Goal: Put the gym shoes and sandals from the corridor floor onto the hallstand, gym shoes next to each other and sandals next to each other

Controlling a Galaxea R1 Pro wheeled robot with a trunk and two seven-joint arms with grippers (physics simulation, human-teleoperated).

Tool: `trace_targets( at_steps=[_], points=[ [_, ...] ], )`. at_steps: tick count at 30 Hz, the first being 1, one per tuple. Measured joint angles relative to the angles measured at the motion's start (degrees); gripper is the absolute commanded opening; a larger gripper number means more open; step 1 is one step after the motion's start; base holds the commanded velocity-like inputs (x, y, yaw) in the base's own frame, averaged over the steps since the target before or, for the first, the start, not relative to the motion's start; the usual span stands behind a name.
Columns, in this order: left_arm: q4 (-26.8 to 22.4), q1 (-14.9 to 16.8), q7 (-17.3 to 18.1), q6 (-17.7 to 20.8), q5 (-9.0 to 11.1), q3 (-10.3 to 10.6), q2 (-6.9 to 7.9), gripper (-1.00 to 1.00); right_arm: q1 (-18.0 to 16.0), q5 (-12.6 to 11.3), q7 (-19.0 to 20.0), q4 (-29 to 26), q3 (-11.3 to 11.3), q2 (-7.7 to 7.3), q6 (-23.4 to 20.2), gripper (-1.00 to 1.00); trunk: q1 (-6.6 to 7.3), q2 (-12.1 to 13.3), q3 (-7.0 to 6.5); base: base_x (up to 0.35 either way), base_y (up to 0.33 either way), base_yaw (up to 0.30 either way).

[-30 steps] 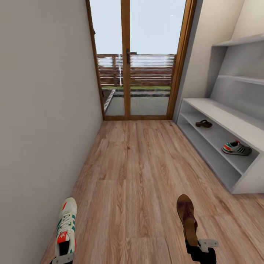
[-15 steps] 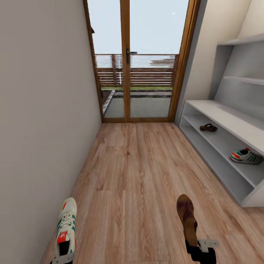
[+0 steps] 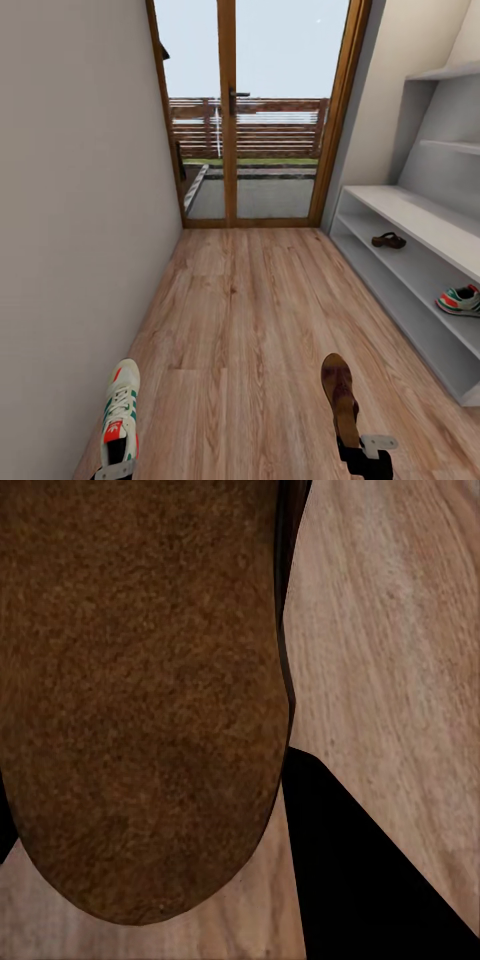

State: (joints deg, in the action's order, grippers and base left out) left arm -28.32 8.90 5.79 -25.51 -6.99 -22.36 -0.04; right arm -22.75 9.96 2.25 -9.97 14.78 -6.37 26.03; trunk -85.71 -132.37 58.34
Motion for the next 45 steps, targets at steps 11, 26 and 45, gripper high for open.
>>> trace_targets(
  at_steps=[11,26,45],
  points=[
    [0.0,-0.04,0.01,-0.01,0.0,0.0,0.0,-1.0,-0.01,0.0,0.01,0.0,0.01,0.03,0.0,-1.0,0.0,0.0,0.0,0.339,0.0,0.0],
    [0.0,0.0,0.01,-0.03,0.0,0.0,0.0,-1.0,-0.02,0.0,0.0,0.0,0.0,0.12,0.0,-1.0,0.0,0.0,0.0,0.339,0.0,-0.001],
    [0.02,-0.01,0.03,-0.03,0.0,0.0,0.0,-1.0,0.04,0.0,0.01,-0.02,0.0,0.19,0.0,-1.0,0.0,0.0,0.0,0.339,0.0,-0.209]
  ],
)
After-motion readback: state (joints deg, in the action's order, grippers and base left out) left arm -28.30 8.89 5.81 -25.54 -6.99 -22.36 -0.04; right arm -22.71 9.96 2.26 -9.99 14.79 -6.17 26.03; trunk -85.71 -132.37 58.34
